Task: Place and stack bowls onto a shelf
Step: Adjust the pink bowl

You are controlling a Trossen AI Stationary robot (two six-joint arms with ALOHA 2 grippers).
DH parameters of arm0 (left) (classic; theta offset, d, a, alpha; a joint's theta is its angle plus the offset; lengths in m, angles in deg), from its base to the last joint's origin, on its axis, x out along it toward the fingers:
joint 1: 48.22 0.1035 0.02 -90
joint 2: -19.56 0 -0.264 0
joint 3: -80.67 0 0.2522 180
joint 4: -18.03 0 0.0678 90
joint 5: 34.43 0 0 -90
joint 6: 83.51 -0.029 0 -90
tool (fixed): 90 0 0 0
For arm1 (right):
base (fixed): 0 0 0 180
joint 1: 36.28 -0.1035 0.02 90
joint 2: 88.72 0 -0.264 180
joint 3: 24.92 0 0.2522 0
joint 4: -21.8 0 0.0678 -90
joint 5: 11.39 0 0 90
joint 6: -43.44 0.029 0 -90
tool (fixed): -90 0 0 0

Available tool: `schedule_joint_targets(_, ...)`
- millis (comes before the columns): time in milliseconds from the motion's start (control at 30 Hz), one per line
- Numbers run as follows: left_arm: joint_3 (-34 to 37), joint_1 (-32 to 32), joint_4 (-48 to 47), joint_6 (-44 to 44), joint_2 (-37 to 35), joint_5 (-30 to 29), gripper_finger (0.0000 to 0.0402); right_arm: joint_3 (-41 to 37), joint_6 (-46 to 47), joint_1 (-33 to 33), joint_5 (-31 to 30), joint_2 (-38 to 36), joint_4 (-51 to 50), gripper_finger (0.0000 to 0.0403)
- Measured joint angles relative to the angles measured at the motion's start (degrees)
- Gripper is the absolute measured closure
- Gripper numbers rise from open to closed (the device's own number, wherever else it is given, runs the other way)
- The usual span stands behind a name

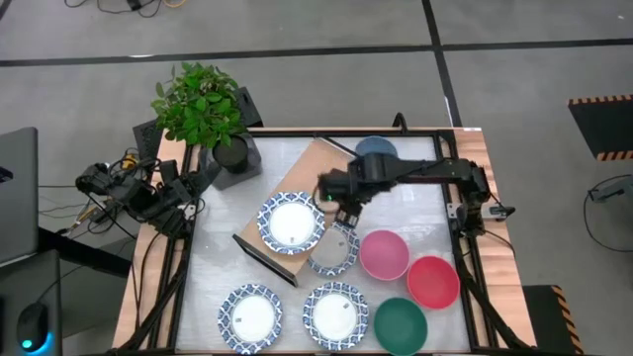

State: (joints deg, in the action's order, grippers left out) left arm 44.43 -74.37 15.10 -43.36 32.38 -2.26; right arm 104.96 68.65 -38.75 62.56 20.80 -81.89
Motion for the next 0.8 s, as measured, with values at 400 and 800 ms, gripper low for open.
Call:
schedule_joint_targets(400, 0.0, 0.0, -1.3, 1.1, 0.0, 0.1, 0.0212, -33.7, 16.9, -2.2, 4.4, -17.5, 18.2, 0.0186)
schedule_joint_targets(800, 0.0, 0.0, -1.5, 1.1, 0.0, 0.0, 0.0212, -51.2, 11.5, -3.0, 13.3, -19.9, 34.6, 0.0186)
